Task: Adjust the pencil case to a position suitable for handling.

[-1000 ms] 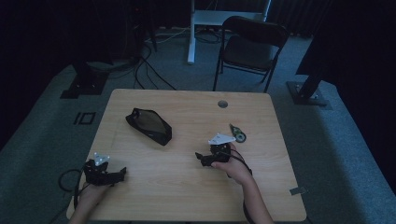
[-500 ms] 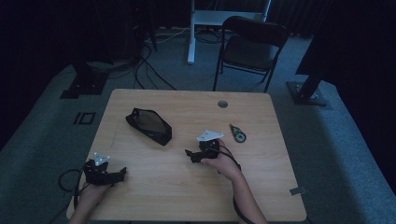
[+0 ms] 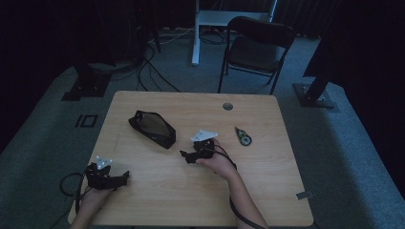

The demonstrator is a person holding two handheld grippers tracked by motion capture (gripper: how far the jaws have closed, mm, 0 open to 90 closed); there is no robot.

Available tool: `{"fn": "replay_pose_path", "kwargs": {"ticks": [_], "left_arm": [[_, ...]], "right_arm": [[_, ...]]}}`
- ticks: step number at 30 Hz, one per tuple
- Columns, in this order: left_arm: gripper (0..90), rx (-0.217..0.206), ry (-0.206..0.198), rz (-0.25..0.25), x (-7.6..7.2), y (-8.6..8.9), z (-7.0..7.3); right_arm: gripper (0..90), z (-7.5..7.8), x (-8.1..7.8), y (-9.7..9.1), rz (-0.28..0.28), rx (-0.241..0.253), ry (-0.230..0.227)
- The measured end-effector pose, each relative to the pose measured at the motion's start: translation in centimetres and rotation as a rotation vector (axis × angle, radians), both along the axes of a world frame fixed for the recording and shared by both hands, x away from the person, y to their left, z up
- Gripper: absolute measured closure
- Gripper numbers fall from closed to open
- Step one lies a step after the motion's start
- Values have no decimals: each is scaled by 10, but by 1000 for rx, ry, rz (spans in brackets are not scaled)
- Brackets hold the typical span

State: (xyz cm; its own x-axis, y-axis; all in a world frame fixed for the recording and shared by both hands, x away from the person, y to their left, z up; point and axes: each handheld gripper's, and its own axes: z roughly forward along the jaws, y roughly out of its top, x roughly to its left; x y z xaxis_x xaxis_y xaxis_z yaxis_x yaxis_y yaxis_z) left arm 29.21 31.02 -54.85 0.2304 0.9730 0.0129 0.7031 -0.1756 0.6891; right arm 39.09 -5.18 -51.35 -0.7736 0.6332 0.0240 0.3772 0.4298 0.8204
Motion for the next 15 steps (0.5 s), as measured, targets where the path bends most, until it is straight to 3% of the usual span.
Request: {"fn": "replay_pose_path", "kwargs": {"ticks": [15], "left_arm": [[6, 0, 0, 0, 0, 0, 0]], "right_arm": [[221, 1, 12, 23, 19, 37, -7]]}}
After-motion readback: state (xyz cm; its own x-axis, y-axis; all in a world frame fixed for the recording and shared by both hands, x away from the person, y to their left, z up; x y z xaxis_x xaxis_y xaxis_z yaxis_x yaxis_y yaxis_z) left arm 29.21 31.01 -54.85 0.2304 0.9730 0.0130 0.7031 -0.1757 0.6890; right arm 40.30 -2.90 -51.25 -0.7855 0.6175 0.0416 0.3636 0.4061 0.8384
